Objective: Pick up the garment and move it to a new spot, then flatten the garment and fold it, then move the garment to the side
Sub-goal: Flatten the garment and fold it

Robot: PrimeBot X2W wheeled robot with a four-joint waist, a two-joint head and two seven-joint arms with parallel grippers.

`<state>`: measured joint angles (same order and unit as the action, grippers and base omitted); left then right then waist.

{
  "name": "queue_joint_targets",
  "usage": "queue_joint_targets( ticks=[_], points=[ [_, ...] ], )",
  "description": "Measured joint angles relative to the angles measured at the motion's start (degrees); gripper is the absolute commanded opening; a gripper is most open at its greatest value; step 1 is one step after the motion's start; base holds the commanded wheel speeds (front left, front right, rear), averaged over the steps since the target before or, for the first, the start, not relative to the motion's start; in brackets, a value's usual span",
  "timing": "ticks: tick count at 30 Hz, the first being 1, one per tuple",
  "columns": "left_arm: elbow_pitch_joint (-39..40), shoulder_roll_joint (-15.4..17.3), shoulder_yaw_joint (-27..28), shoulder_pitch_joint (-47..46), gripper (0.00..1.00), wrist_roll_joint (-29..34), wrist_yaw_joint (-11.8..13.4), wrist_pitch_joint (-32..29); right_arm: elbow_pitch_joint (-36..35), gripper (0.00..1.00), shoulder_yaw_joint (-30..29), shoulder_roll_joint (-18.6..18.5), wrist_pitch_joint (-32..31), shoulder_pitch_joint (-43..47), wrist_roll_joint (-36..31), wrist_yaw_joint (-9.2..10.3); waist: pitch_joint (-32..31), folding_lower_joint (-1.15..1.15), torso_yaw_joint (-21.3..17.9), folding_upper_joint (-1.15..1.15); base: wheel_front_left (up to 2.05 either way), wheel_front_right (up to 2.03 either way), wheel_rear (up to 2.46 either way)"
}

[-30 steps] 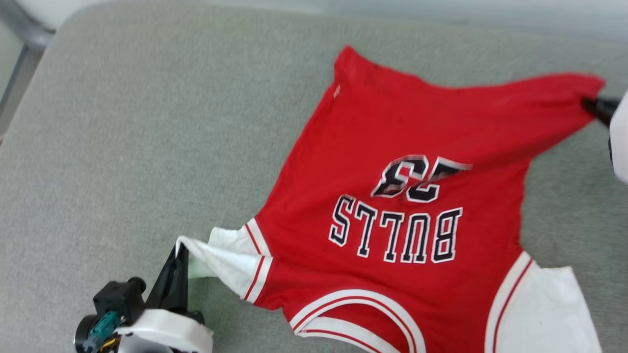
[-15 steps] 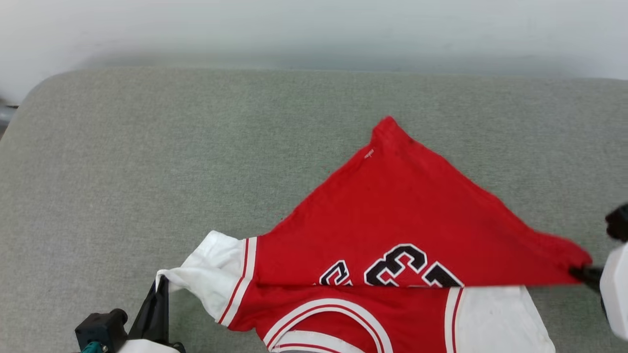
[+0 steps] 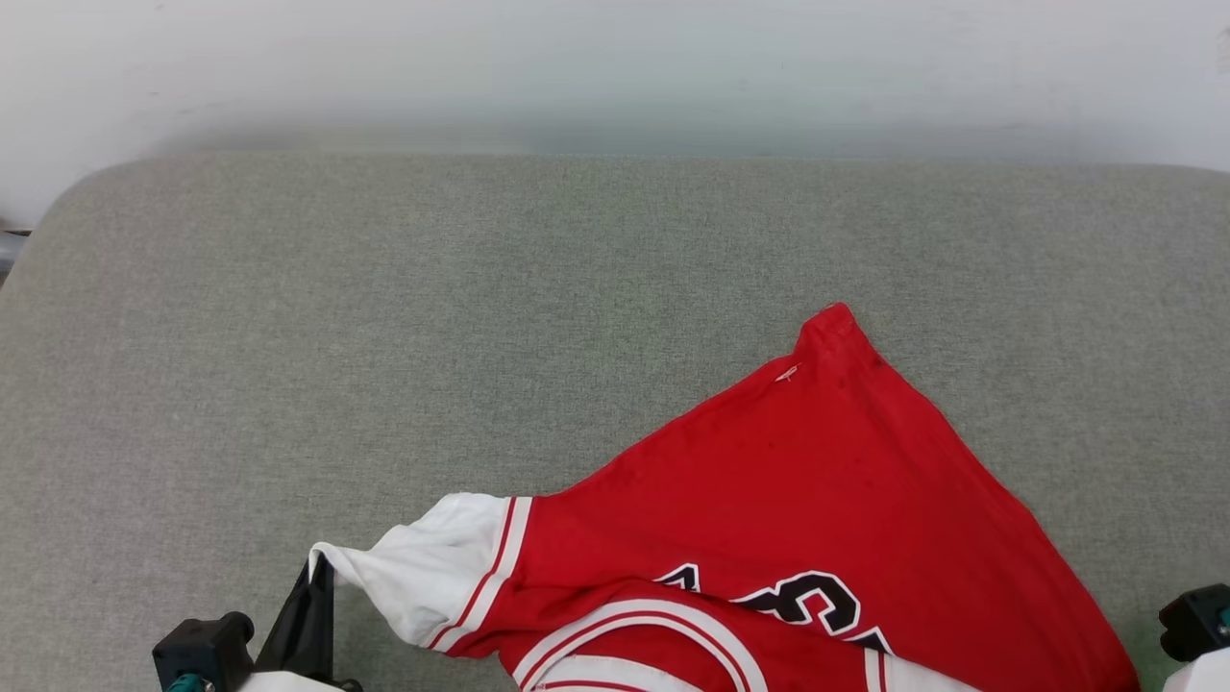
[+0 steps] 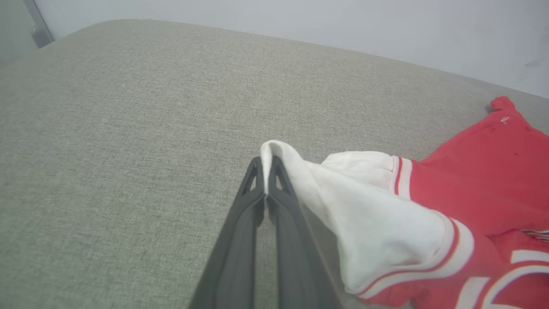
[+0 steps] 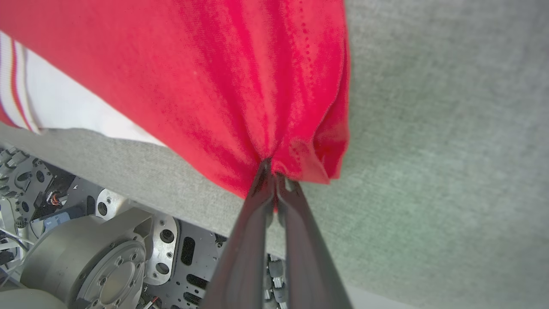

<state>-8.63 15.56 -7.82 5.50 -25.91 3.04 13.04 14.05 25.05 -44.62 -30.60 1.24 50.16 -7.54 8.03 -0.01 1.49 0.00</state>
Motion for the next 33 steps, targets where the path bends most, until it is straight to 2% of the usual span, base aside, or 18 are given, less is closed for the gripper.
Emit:
queue_joint_targets(
  ticks=[4,9,12,16,23,33],
  points=[
    [-0.08,0.05,-0.34,0.01,0.00,0.00,0.00,0.00,-1.41,1.00,-3.72,1.43,3.04,-1.01,-1.31,-0.02,-0.59,0.00,-0.10,0.00,0.00,0.00,0.00],
    [0.31,0.23,-0.73,0.01,0.00,0.02,0.07,-0.09,-6.90,1.00,-10.00,1.85,5.46,-6.04,-2.92,0.02,-0.92,0.00,0.15,0.00,0.00,0.00,0.00],
    [0.80,0.26,-1.10,-0.15,0.00,0.19,0.08,-0.20,-10.53,1.00,-11.92,1.94,5.12,-9.33,-4.28,0.02,-0.62,0.00,0.62,0.00,0.00,0.00,0.00],
    [1.47,0.44,-1.66,-0.80,0.00,0.69,0.16,-0.34,-14.70,1.00,-12.58,2.89,1.31,-16.17,-6.75,0.03,0.41,0.01,1.33,0.00,0.00,0.00,0.00],
    [2.80,0.14,-3.21,-3.90,0.00,1.59,0.04,-0.33,-14.97,1.00,-6.75,4.91,-7.38,-29.73,-10.49,0.03,4.05,0.01,3.27,0.00,0.00,0.00,0.00],
    [2.94,-1.56,-5.59,-8.54,0.00,2.76,-0.52,0.27,-3.27,1.00,7.30,6.77,-19.57,-46.43,-12.66,0.02,10.31,0.02,7.10,0.00,0.00,0.00,0.00]
  ],
)
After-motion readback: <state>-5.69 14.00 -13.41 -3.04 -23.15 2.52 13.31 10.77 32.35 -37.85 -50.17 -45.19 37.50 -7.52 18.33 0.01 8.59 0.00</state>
